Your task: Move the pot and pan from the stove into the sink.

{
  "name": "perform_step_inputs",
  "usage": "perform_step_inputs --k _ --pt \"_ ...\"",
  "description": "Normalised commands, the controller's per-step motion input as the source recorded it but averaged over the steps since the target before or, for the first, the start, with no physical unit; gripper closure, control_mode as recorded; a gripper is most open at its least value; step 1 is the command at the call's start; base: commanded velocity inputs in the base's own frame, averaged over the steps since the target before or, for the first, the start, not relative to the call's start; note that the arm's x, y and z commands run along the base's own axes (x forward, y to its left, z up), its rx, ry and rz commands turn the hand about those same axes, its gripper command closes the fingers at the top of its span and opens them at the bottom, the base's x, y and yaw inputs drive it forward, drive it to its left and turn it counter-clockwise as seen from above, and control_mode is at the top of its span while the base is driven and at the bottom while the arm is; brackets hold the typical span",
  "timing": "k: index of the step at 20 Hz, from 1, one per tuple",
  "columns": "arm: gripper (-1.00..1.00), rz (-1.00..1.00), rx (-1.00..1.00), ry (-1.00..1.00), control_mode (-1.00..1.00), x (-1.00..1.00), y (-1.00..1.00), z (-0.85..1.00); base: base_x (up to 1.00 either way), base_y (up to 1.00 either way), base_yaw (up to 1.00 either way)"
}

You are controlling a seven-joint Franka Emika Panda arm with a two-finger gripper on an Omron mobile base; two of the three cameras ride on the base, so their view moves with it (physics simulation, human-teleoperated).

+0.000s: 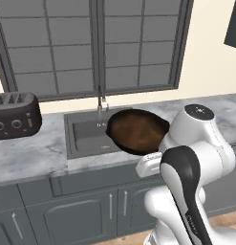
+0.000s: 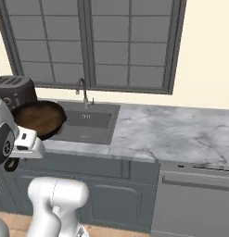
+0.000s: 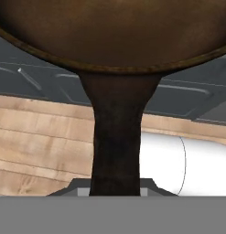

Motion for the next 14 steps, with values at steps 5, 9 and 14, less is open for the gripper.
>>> perform_step_inputs --k 5,9,14 --pt "1.0 0.0 0.0 0.0 1.0 0.0 0.0 0.0 0.0 -0.09 -0.16" --pt "1.0 0.0 0.0 0.0 1.0 0.0 0.0 0.0 0.0 0.4 0.0" --pt "1.0 0.0 0.0 0.0 1.0 0.0 0.0 0.0 0.0 0.35 0.0"
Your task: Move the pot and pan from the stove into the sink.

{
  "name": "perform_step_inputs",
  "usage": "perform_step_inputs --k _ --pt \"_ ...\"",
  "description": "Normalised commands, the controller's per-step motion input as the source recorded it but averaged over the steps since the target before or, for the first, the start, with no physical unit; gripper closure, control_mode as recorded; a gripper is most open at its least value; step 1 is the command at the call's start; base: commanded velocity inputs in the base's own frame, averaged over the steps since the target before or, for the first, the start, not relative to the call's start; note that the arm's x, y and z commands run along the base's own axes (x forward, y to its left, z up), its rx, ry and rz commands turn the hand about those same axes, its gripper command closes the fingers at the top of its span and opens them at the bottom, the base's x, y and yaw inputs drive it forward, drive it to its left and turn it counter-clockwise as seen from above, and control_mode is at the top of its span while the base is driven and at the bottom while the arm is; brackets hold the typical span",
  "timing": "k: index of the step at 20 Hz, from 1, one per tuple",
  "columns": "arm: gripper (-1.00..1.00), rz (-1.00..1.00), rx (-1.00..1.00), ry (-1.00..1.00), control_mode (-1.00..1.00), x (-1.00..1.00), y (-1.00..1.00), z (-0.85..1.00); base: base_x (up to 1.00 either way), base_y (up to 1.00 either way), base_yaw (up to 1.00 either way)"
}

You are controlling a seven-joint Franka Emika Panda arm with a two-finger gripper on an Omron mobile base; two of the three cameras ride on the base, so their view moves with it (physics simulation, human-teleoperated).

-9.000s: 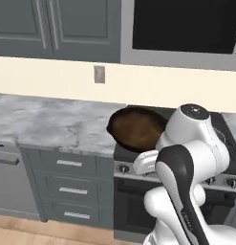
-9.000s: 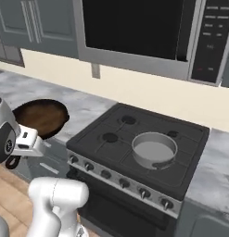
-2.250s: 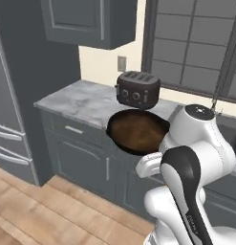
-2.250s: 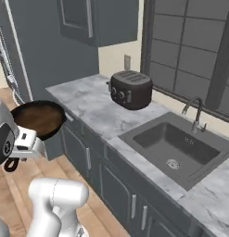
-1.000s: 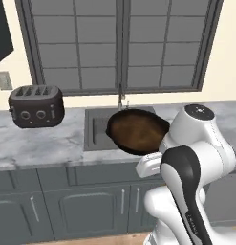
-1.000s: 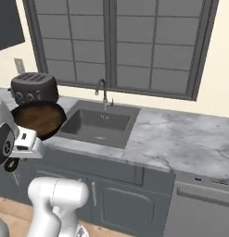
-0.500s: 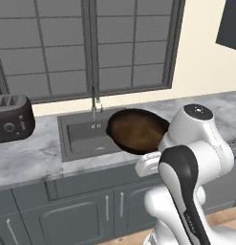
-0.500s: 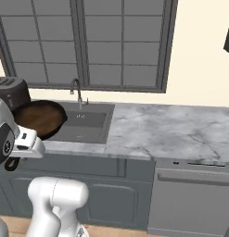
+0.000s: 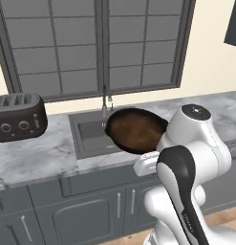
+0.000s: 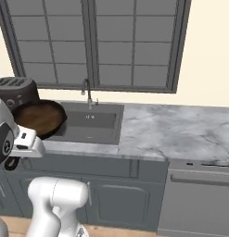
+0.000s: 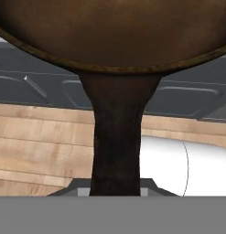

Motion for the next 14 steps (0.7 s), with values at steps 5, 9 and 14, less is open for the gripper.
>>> perform_step_inputs --k 5,9,14 --pt "1.0 0.0 0.0 0.0 1.0 0.0 0.0 0.0 0.47 0.03 0.0" --pt "1.0 0.0 0.0 0.0 1.0 0.0 0.0 0.0 0.79 0.05 0.0" --pt "1.0 0.0 0.0 0.0 1.0 0.0 0.0 0.0 0.56 0.03 0.0"
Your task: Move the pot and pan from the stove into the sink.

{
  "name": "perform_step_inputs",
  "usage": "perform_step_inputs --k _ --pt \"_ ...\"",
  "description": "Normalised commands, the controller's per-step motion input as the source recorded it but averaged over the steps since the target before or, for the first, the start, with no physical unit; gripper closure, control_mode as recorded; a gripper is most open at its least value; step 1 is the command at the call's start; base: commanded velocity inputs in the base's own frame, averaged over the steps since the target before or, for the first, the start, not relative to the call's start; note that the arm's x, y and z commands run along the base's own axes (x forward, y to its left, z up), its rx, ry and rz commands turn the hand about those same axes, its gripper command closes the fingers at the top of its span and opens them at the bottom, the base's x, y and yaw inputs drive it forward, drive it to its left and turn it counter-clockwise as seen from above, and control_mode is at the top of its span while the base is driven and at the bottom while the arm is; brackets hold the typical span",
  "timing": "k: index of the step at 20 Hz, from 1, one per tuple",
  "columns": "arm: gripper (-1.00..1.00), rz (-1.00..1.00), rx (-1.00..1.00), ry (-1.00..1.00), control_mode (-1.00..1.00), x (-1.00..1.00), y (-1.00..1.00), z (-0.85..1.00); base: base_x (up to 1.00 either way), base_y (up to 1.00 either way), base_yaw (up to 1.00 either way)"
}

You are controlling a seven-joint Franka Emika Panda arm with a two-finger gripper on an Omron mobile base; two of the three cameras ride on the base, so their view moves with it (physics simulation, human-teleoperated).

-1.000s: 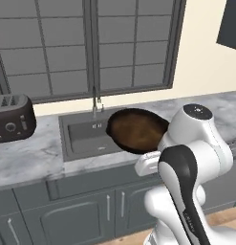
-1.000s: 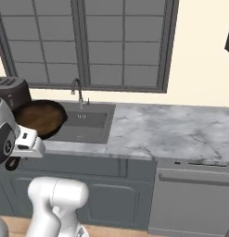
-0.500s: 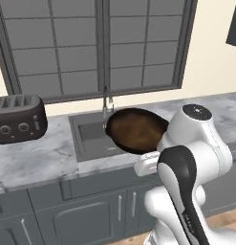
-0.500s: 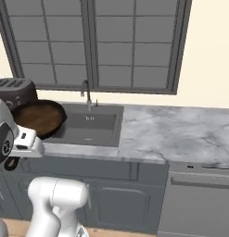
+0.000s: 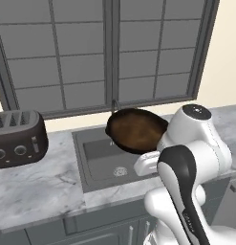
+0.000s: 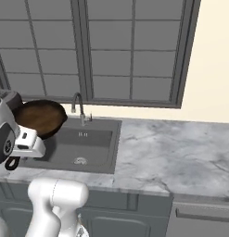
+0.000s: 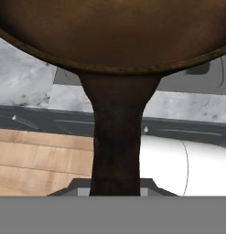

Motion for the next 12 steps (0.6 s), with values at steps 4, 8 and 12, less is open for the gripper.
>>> perform_step_inputs --k 4,8,12 --pt "1.0 0.0 0.0 0.0 1.0 0.0 0.0 0.0 0.05 0.0 0.0" --pt "1.0 0.0 0.0 0.06 -1.0 0.34 -0.01 -0.01 0.0 0.0 0.0" --pt "1.0 0.0 -0.01 0.25 -1.0 0.52 -0.01 -0.02 0.0 0.0 0.0"
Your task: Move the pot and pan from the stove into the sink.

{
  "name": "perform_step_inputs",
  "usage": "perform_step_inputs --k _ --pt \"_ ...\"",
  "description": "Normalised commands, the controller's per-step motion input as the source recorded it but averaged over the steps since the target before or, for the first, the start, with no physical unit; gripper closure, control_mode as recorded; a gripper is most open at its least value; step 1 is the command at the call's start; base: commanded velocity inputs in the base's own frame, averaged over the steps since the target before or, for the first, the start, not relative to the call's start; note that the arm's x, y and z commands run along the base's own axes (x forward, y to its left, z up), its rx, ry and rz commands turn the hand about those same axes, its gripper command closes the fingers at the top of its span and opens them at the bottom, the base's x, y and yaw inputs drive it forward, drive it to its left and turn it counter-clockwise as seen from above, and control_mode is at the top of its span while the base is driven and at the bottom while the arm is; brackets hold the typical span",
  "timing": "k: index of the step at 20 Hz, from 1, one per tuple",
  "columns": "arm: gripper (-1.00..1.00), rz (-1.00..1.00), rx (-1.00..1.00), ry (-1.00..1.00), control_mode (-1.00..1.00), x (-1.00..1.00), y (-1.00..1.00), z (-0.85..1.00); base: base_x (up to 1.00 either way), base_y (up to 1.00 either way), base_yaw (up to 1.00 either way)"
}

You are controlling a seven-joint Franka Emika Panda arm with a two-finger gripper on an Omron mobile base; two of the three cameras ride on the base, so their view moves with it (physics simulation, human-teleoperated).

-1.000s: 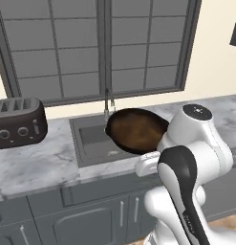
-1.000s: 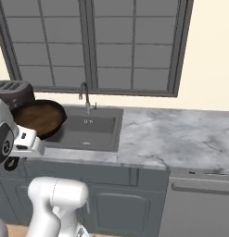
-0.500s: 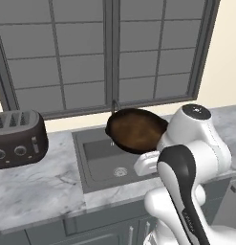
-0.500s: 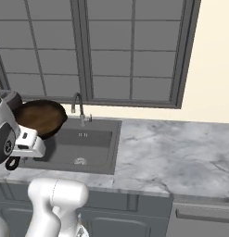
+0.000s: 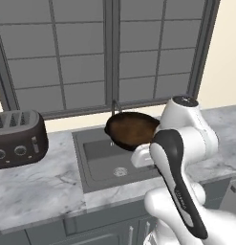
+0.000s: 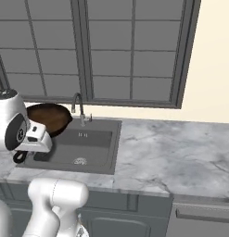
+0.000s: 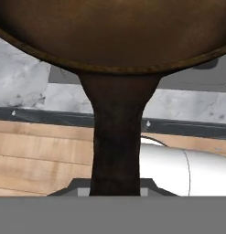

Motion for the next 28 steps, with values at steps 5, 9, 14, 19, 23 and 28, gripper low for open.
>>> perform_step_inputs --k 5,9,14,19,23,28 --pt "1.0 0.01 -0.01 0.27 -1.0 0.27 -0.12 -0.02 0.0 0.0 0.0" --pt "1.0 0.0 0.0 0.25 -1.0 0.09 -0.35 -0.03 0.0 0.0 0.0" --pt "1.0 0.01 0.0 0.22 -1.0 0.0 -0.38 -0.2 0.0 0.0 0.0" --pt "1.0 0.1 -0.01 0.04 -1.0 0.01 -0.24 -0.38 0.0 0.0 0.0" --pt "1.0 0.12 -0.01 -0.12 -1.0 0.13 -0.06 -0.4 0.0 0.0 0.0" --pt "1.0 0.12 0.0 -0.25 -1.0 0.21 -0.04 -0.22 0.0 0.0 0.0"
